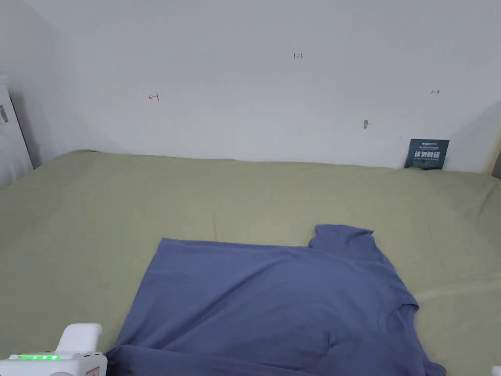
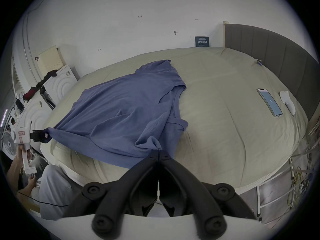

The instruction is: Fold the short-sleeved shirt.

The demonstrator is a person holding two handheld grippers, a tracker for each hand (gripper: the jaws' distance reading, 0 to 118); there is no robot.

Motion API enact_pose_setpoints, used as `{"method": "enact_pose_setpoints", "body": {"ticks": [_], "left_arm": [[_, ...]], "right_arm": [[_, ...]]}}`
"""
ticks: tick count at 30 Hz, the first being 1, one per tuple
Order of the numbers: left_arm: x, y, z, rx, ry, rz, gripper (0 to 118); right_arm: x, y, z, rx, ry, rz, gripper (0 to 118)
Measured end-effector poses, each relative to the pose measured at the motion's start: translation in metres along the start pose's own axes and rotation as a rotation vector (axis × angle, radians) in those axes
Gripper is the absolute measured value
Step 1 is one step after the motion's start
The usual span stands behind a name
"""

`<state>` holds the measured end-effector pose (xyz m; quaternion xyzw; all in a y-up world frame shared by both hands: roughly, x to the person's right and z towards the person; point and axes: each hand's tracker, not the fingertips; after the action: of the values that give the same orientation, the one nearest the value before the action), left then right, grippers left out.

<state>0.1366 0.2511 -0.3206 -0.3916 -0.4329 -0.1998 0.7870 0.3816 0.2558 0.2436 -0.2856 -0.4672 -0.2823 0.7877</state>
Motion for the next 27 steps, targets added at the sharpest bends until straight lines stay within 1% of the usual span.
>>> {"method": "enact_pose_setpoints", "body": {"ticks": [2, 3, 5, 6, 7, 8, 9, 10, 11, 12, 13, 16, 17, 18, 19, 20, 21, 22, 23, 24, 26, 27], "left_arm": [[0.005, -0.005, 0.001, 0.005, 0.0, -0.007, 1], [0.004, -0.005, -0.002, -0.003, -0.002, -0.009, 1], [0.005, -0.009, -0.003, -0.006, -0.003, -0.007, 1], [0.005, -0.01, -0.005, -0.009, -0.007, -0.002, 3], [0.004, -0.011, -0.006, -0.008, -0.011, 0.003, 8], [0.004, -0.011, -0.005, -0.009, -0.013, -0.001, 24], [0.007, -0.014, -0.001, -0.012, -0.001, -0.01, 79], [0.006, -0.016, -0.001, -0.035, 0.024, -0.014, 116], [0.001, -0.015, 0.008, -0.06, 0.036, 0.008, 118], [-0.003, -0.009, 0.026, 0.022, 0.034, 0.002, 116], [0.015, -0.013, 0.043, 0.01, 0.033, 0.001, 117], [0.022, -0.01, 0.074, 0.029, 0.003, 0.032, 117], [0.01, -0.024, 0.049, 0.024, -0.014, 0.035, 116], [0.011, -0.027, 0.054, 0.03, -0.021, 0.034, 113], [0.013, -0.03, 0.059, 0.051, -0.025, 0.033, 109], [0.015, -0.031, 0.063, 0.052, -0.033, 0.027, 94], [0.012, -0.036, 0.06, 0.054, -0.034, 0.021, 32], [0.012, -0.038, 0.062, 0.062, -0.041, 0.014, 0], [0.013, -0.039, 0.061, 0.066, -0.047, 0.011, 0], [0.019, -0.026, 0.063, 0.078, -0.025, -0.008, 0], [0.014, -0.025, 0.064, 0.068, -0.031, 0.004, 0], [0.013, -0.02, 0.065, 0.064, -0.037, 0.018, 0]], "right_arm": [[0.005, 0.001, -0.002, -0.009, -0.007, 0.003, 0], [-0.002, 0.001, -0.004, -0.02, -0.007, 0.004, 0], [0.0, 0.0, -0.007, -0.023, -0.008, 0.004, 1], [-0.001, 0.0, -0.009, -0.03, -0.008, -0.001, 2], [-0.003, -0.002, -0.011, -0.033, -0.007, -0.011, 5], [-0.003, -0.002, -0.01, -0.031, -0.011, -0.023, 17], [-0.002, -0.003, -0.01, -0.026, -0.028, -0.036, 60], [0.0, -0.002, -0.011, -0.038, -0.043, -0.054, 98], [-0.003, -0.004, -0.011, -0.055, -0.04, -0.059, 118], [-0.003, -0.005, -0.009, -0.046, -0.04, -0.06, 118], [-0.003, -0.006, -0.007, -0.028, -0.041, -0.054, 118], [-0.01, -0.006, -0.006, -0.031, -0.04, -0.033, 118], [-0.011, -0.006, -0.005, -0.029, -0.045, -0.027, 118], [-0.012, -0.007, -0.004, -0.027, -0.027, -0.023, 109], [-0.016, -0.008, 0.001, -0.013, 0.004, -0.02, 86], [-0.019, -0.009, 0.004, -0.003, 0.001, -0.017, 42], [-0.023, -0.01, 0.006, 0.012, -0.028, 0.01, 0], [-0.027, -0.012, 0.006, 0.031, -0.07, 0.037, 0], [-0.029, -0.017, 0.01, 0.086, -0.066, 0.064, 0], [-0.027, -0.02, 0.01, 0.042, -0.03, 0.046, 0], [-0.029, -0.025, 0.009, 0.029, -0.028, 0.036, 0], [-0.026, -0.024, 0.009, 0.024, -0.028, 0.045, 0]]}}
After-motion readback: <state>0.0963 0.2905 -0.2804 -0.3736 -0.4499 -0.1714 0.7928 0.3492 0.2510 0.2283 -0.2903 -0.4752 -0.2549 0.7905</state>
